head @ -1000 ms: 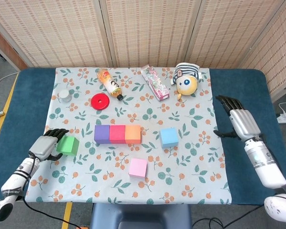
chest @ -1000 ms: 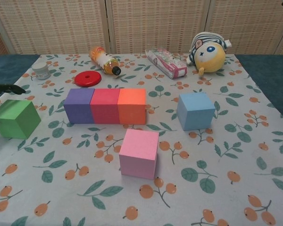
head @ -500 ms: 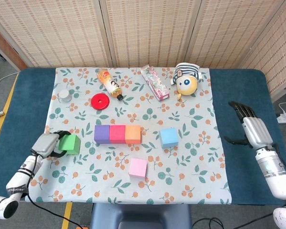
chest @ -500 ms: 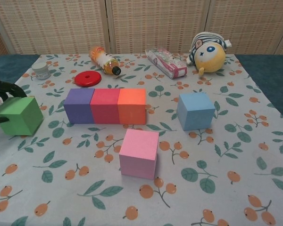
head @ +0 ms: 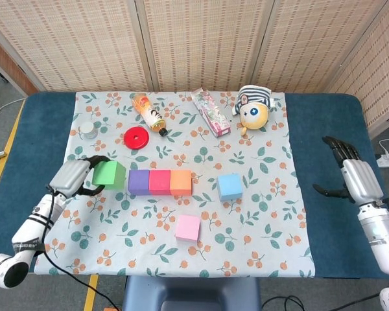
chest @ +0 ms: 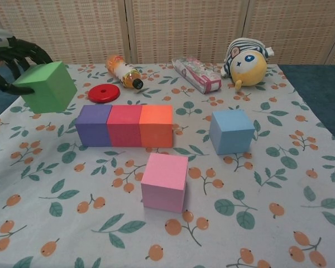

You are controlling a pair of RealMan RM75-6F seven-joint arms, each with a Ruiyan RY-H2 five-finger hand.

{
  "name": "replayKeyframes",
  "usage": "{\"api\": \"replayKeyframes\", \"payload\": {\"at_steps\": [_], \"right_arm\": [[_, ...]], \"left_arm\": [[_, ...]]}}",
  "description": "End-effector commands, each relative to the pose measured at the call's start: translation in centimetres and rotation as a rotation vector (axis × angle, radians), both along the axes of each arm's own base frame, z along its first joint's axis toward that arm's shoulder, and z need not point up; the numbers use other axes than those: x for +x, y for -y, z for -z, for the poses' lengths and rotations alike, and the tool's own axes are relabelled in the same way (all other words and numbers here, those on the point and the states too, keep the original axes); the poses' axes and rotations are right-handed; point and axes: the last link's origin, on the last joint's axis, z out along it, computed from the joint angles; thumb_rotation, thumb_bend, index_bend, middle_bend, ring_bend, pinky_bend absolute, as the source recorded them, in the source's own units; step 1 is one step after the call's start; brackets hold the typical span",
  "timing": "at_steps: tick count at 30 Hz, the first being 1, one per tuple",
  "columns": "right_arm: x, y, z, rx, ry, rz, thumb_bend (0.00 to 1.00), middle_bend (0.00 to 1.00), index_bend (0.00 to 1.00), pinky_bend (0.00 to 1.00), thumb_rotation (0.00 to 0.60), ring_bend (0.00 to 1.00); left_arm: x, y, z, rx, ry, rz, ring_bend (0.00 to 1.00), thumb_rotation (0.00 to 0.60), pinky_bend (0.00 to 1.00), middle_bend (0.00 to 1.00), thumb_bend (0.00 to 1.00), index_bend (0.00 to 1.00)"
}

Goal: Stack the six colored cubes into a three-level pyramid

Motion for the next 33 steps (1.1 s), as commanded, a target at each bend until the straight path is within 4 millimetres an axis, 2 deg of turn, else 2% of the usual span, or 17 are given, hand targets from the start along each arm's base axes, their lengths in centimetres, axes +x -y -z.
{"api": "replayKeyframes", "payload": {"at_steps": [1,5,8,14,18,26,33], "right_arm": [[-0.2,-0.3,-0.2,-0.003,0.001,0.005,0.09,0.04,0.00,0.02,0.600,0.00],[-0.7,-0.6,-0.5,-0.005,0.003,0.017,0.09,0.04,0.00,0.02,0.600,0.00],[-1.0,-0.7,-0.6,-0.004,0.006,0.023,0.09,0.04,0.00,0.02,0.600,0.00],[-1.3,-0.8,-0.6,-0.002,0.007,0.027,0.08,0.04,0.00,0.02,0.600,0.00],[-1.6,-0.8,-0.6,0.003,0.011,0.037,0.09,0.04,0.00,0.02,0.600,0.00],[-2.2,-1.0,-0.4,0.013,0.018,0.052,0.09,0.04,0.00,0.02,0.600,0.00],[-2.5,-1.0,-0.4,0.019,0.014,0.061,0.09,0.04,0.00,0.02,0.600,0.00]], "left_arm": [[4.4,-1.8,0.5,-0.027,-0.014,0.005,0.33,0.600,0.39,0.39,0.35,0.31],[6.8,-2.5,2.0,-0.025,-0.029,-0.017,0.33,0.600,0.39,0.39,0.35,0.29],[7.9,-2.6,3.1,-0.029,-0.057,-0.043,0.33,0.600,0.39,0.39,0.35,0.27],[8.8,-2.5,3.9,-0.025,-0.084,-0.067,0.32,0.600,0.39,0.38,0.35,0.25],[10.1,-2.1,5.0,-0.014,-0.098,-0.066,0.32,0.600,0.39,0.38,0.34,0.22],[11.1,-1.5,6.8,-0.010,-0.147,-0.068,0.32,0.600,0.36,0.38,0.34,0.16],[11.2,-1.3,7.3,0.007,-0.161,-0.079,0.32,0.600,0.36,0.38,0.34,0.15]]}}
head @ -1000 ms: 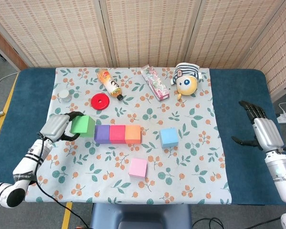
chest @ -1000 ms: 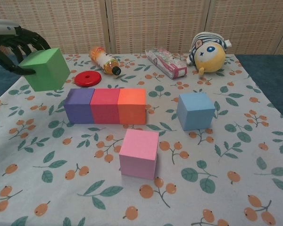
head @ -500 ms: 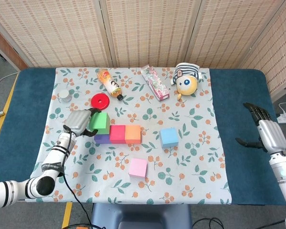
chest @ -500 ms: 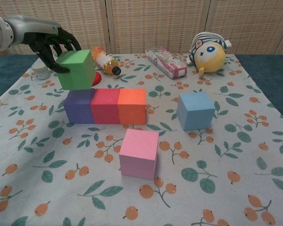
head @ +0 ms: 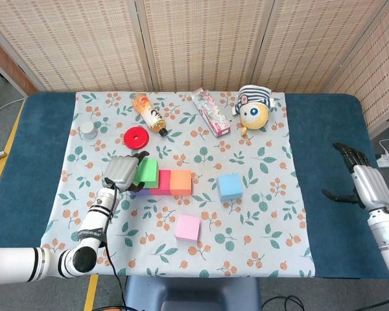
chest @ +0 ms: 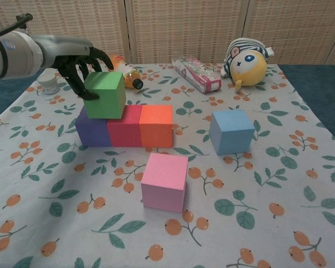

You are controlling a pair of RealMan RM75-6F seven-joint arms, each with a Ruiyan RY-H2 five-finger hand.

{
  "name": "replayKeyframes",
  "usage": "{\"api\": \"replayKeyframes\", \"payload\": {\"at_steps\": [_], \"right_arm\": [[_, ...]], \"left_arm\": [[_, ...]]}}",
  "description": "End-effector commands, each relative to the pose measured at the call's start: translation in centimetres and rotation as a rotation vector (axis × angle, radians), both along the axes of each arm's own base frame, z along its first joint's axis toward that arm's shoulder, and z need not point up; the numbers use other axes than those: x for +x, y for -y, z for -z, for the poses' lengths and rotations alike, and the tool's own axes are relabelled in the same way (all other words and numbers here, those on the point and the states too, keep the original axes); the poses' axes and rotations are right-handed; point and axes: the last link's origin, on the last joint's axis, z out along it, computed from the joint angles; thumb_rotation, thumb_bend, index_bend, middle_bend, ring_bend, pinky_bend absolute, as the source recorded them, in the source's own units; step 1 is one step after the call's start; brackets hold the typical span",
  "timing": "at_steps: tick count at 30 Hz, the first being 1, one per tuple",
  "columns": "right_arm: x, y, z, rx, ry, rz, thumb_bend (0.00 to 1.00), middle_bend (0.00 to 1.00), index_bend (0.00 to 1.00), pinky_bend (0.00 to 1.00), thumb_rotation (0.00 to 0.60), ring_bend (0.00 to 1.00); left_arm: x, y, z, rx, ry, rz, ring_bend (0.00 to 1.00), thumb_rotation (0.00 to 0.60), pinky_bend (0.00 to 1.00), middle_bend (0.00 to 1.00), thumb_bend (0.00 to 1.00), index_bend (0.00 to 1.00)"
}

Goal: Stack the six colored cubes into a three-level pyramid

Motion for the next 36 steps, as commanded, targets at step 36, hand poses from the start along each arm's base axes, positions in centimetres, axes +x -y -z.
{"api": "replayKeyframes", "payload": {"at_steps": [36], "right_arm": [[-0.2,0.2,0.3,0.013,-0.003,0.015,0.09,0.04,0.00,0.02,0.600,0.00]], "left_arm": [[-0.4,0.4,1.2,0.009,0.042,-0.018,0.29,0.600,0.37,0.35,0.34,0.13]]}}
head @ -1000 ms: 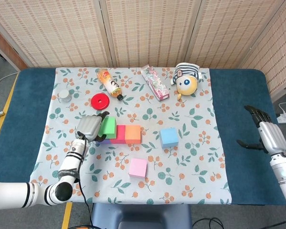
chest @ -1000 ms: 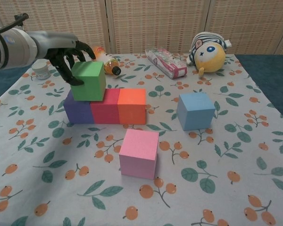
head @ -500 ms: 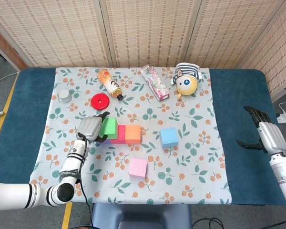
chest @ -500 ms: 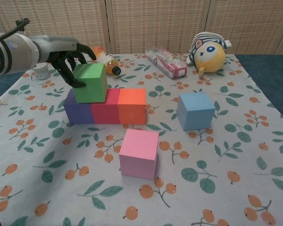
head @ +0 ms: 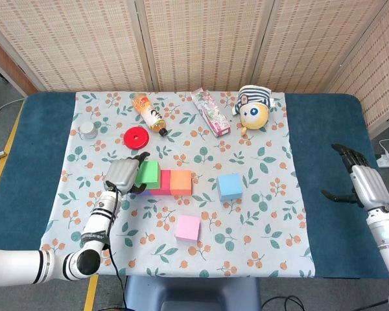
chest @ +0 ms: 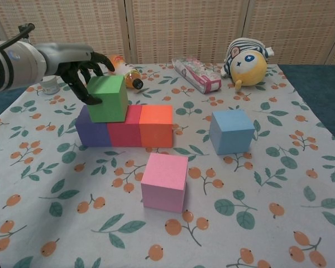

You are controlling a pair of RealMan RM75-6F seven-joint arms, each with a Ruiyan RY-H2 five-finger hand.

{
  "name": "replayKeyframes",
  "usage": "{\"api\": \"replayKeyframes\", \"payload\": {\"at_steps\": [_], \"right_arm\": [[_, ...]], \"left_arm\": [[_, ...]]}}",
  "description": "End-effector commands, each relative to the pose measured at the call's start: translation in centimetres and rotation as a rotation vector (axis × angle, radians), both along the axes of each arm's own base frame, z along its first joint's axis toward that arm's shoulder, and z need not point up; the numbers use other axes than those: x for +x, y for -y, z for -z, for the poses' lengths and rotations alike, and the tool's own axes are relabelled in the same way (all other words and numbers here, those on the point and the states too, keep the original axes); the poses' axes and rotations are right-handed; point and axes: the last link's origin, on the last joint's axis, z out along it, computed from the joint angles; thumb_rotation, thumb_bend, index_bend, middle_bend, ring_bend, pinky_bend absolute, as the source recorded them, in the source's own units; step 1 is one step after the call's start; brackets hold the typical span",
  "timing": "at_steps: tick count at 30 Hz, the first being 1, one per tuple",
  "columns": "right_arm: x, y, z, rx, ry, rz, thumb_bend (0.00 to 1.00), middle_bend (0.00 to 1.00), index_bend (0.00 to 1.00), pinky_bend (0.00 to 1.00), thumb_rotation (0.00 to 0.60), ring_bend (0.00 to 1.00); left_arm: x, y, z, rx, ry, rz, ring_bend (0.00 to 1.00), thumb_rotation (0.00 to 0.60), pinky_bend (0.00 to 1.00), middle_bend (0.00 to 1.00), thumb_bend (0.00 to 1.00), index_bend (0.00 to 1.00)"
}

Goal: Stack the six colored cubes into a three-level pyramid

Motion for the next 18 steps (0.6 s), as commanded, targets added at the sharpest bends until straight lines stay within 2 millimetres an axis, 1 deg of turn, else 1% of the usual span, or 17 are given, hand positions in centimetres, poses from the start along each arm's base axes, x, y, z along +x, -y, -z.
{"api": "replayKeyframes", "payload": {"at_steps": [1,10,18], "right_arm": [[-0.02,-0.02,-0.02,0.000,0.000,0.001,0.09,0.04,0.00,0.02,0.600,0.00],[0.06,-0.02,0.08,0.003,0.000,0.001,0.09,0.04,0.00,0.02,0.600,0.00],[0.11,-0.05,0.04,0.002,0.001,0.002,0.09,0.04,0.00,0.02,0.600,0.00]], "left_arm": [[-0.08,-0.03,0.06,-0.002,-0.001,-0.001,0.29,0.600,0.37,0.35,0.34,0.13],[-0.34,0.02,0.25,-0.007,-0.002,-0.002,0.29,0.600,0.36,0.35,0.34,0.13],[-0.24,-0.04,-0.04,0.001,-0.002,0.007,0.29,0.600,0.36,0.34,0.34,0.13]]}}
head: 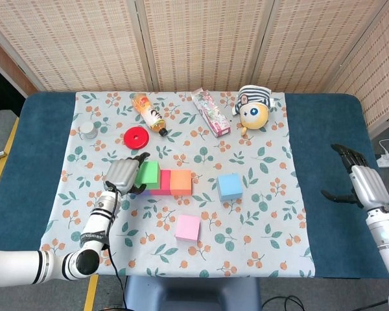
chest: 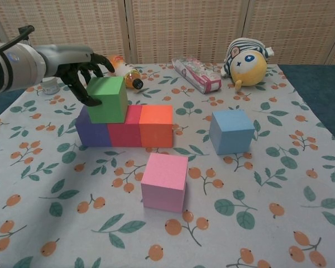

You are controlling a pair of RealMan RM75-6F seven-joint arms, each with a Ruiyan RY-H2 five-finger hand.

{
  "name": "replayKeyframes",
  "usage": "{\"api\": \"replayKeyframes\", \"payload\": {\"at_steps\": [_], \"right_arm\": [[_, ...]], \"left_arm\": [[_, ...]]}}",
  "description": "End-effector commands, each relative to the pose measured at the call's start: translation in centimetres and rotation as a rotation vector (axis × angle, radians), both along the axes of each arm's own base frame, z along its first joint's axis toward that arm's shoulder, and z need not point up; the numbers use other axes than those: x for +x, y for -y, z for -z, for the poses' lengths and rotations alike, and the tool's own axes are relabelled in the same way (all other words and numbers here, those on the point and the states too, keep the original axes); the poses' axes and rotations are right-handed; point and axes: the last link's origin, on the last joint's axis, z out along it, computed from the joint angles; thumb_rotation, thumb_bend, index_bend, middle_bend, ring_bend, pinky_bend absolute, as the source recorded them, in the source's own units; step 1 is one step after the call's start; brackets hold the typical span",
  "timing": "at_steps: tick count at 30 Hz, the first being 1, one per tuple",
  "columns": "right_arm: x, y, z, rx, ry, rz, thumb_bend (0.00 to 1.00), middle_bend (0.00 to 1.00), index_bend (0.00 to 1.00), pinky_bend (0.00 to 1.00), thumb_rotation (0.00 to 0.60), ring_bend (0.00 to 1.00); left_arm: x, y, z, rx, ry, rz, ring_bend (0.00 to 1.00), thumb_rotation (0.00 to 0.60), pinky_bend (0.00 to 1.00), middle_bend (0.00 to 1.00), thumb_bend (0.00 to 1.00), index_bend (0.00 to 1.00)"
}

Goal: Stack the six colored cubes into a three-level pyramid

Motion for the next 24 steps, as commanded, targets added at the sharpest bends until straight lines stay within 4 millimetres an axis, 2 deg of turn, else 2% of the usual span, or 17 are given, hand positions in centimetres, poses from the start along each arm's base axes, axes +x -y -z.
{"api": "replayKeyframes", "payload": {"at_steps": [1,11,24], "right_arm": [[-0.02,-0.01,0.02,0.001,0.001,0.001,0.09,0.04,0.00,0.02,0.600,0.00],[-0.11,-0.04,0.02,0.003,0.001,0.004,0.09,0.04,0.00,0.02,0.600,0.00],[-0.32,-0.18,-0.18,0.002,0.009,0.011,0.09,0.03,0.00,0.02,0.600,0.00]], "left_arm": [[-0.01,-0.01,-0.06,0.002,-0.001,0.000,0.29,0.600,0.36,0.34,0.34,0.13],[-0.25,-0.08,0.37,-0.008,-0.011,-0.004,0.27,0.600,0.36,0.33,0.34,0.13],[-0.05,0.23,0.53,-0.013,-0.007,-0.002,0.12,0.600,0.35,0.20,0.34,0.06]]}}
